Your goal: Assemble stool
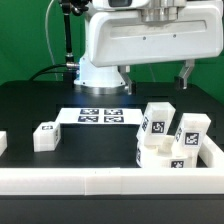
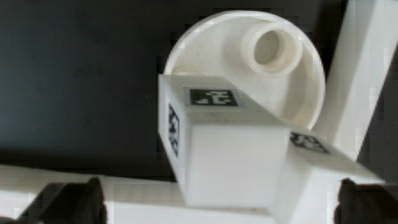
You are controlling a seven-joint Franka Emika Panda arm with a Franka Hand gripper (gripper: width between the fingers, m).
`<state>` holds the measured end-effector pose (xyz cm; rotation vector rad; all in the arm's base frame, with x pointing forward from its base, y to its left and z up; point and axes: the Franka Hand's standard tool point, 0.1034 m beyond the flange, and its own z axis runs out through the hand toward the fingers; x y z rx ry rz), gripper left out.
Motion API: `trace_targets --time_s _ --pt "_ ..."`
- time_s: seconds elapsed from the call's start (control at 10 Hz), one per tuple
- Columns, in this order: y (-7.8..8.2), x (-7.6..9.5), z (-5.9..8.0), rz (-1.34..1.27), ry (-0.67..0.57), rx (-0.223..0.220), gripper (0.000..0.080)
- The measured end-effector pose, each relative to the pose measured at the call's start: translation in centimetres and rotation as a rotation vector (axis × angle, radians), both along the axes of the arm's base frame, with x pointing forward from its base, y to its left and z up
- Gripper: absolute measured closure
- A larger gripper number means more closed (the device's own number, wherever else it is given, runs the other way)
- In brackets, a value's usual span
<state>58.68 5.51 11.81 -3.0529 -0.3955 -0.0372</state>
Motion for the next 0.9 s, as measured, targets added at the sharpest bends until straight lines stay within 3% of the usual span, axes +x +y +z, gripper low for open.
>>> trace_targets --time_s 0.2,0.5,0.9 --pt "0.5 0.1 -0.4 0.193 -0.005 -0.010 0.0151" --pt "-0.1 0.1 -0.4 0.341 -0.011 -0.026 0.0151" --pt "-0.3 0.6 -1.2 0.814 -0.019 -0.090 0.0151"
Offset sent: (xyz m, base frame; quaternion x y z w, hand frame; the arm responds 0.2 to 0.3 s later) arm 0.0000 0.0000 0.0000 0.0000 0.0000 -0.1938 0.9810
